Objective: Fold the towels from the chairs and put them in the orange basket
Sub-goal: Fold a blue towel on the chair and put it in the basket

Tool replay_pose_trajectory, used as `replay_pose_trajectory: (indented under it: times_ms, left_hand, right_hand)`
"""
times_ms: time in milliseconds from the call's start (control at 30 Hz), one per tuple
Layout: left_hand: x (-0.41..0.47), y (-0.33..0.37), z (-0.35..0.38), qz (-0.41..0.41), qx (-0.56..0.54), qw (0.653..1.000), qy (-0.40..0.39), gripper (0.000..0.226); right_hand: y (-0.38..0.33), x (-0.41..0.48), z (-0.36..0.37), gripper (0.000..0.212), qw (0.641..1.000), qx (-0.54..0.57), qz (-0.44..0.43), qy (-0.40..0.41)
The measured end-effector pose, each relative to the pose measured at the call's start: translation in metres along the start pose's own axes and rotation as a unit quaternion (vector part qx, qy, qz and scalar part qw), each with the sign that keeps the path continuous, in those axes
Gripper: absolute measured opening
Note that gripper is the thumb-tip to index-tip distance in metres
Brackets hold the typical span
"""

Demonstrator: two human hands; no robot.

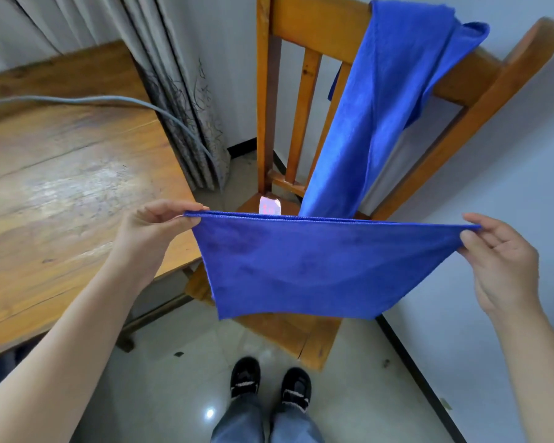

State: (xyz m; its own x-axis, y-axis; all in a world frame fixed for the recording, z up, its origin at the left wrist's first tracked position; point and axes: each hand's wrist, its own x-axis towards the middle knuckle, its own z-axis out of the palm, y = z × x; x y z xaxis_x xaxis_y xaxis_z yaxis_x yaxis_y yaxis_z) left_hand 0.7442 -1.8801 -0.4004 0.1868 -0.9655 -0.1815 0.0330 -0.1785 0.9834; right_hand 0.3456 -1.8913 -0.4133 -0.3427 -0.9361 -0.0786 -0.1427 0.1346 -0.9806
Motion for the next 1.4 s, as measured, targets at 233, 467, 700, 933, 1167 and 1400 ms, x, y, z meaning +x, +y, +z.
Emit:
replay_pose_trajectory:
  times_ms: [233,467,700,933,1167,1400]
  left_hand:
    - [-0.034,0.003,-0.013,-0.024,-0.02,0.998,-0.06,0.044]
    - [-0.051,-0.085,-0.028,-0.234,0.181,0.954,-0.045,0.024]
    - [-0.057,-0.153,-0.026,-0.299,0.262,0.918,-0.001,0.023]
    - [-0.04,-0.16,-0.016,-0.295,0.247,0.922,0.043,0.018]
    - [0.012,-0.181,0.001,-0.307,0.167,0.93,0.116,0.021]
    - [0.057,-0.214,0.018,-0.306,0.088,0.935,0.152,0.026]
  right_hand:
    - [0.001,-0.019,-0.022,0.019,0.991,0.117,0.027,-0.066]
    - [0.094,-0.053,-0.014,0.01,0.968,0.022,0.214,-0.13]
    - [0.171,-0.069,0.008,0.027,0.917,-0.156,0.332,-0.159]
    - [0.176,-0.046,0.025,0.022,0.919,-0.199,0.31,-0.137]
    - [0.192,0.002,0.055,0.023,0.936,-0.221,0.25,-0.111]
    - [0.225,0.035,0.083,0.022,0.948,-0.218,0.225,-0.061]
